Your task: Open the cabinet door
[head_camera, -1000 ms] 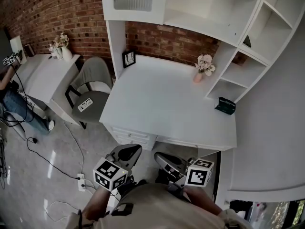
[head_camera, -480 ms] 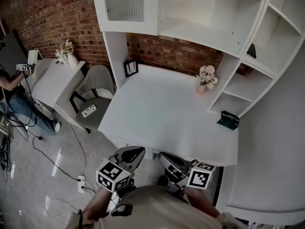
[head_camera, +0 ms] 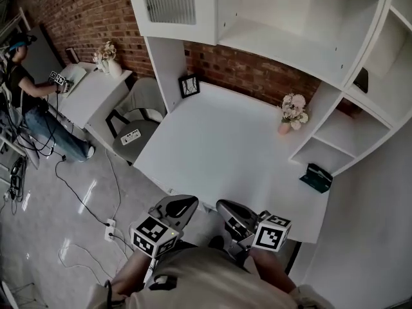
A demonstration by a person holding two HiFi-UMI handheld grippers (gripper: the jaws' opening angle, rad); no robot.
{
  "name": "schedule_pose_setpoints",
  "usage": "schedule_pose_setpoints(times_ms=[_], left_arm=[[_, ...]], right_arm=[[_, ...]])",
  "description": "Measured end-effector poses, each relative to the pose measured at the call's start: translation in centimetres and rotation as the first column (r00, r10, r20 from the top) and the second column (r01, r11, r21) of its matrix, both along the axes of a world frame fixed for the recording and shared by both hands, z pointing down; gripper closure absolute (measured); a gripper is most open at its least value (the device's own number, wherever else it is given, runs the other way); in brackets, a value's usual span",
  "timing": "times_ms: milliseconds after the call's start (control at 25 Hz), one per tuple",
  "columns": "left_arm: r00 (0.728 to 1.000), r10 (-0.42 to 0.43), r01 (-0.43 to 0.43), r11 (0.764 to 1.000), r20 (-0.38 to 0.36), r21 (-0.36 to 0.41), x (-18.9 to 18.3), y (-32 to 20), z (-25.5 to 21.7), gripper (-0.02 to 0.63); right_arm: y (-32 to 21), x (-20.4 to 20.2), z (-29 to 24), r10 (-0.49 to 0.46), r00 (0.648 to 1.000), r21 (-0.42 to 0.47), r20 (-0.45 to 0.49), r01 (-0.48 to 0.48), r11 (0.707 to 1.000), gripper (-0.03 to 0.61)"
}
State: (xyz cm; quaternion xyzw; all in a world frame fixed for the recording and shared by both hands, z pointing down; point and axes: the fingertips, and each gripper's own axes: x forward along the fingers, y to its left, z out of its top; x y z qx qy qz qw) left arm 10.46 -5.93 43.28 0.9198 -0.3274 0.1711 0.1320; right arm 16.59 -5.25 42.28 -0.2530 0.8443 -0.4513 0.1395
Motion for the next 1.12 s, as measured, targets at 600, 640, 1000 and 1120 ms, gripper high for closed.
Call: schedule_pose_setpoints(times_ms=[600, 640, 1000, 1120], left_arm=[[1.0, -0.027, 0.027, 0.999, 0.0, 0.019, 1.3, -3.2, 0.6, 0.597], [1.0, -0.02, 0.021, 1.0, -0.007, 0.023, 1.3, -3.6, 0.6, 0.598], [0.996, 0.004, 0.001, 0.999, -0.086, 0.049, -2.4, -8.6, -0.4, 0.598], [0.995, 0.001, 0.004, 0.999, -0.099, 0.049, -4.0, -10.3, -0.4, 0.598]], right_arm=[[-5.3, 1.1, -1.8, -0.026, 0.995, 0.158, -0.098, 0.041, 0.987, 0.552], [-6.0, 1.2, -2.3, -0.006, 0.994, 0.183, -0.113, 0.027, 0.983, 0.551], [-12.7, -0.5, -7.0, 0.103, 0.966, 0.334, -0.239, -0.018, 0.942, 0.551], [-15.7, -1.2, -9.3, 0.158, 0.947, 0.406, -0.278, -0.034, 0.913, 0.551]])
